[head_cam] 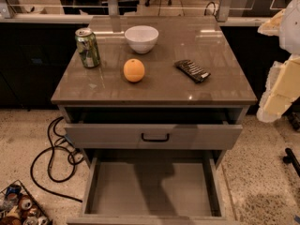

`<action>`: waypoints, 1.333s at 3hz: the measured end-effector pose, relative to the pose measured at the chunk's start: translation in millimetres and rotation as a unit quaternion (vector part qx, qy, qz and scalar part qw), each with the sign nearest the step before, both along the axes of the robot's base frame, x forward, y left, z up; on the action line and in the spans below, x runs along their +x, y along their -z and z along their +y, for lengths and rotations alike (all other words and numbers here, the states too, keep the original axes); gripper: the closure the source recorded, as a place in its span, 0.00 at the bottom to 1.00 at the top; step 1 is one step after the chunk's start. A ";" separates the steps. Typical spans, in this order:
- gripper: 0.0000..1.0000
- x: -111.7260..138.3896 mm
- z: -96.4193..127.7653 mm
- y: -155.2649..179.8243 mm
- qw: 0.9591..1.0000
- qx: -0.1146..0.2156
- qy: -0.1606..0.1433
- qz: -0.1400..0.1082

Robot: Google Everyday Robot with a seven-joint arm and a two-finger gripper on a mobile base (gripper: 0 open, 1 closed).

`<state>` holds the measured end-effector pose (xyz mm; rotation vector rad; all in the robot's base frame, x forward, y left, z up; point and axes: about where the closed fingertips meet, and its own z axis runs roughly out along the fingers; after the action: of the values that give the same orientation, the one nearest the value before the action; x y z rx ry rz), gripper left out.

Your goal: Close middle drawer

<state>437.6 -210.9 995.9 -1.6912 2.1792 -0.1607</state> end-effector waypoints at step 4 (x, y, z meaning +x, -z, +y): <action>0.00 -40.5 20.9 90.5 0.999 0.015 -0.031 -0.028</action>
Offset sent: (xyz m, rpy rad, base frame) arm -0.0199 0.0063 -0.0518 0.0026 -0.0325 0.0373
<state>397.1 -190.0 905.3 -1.7151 2.0761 -0.1552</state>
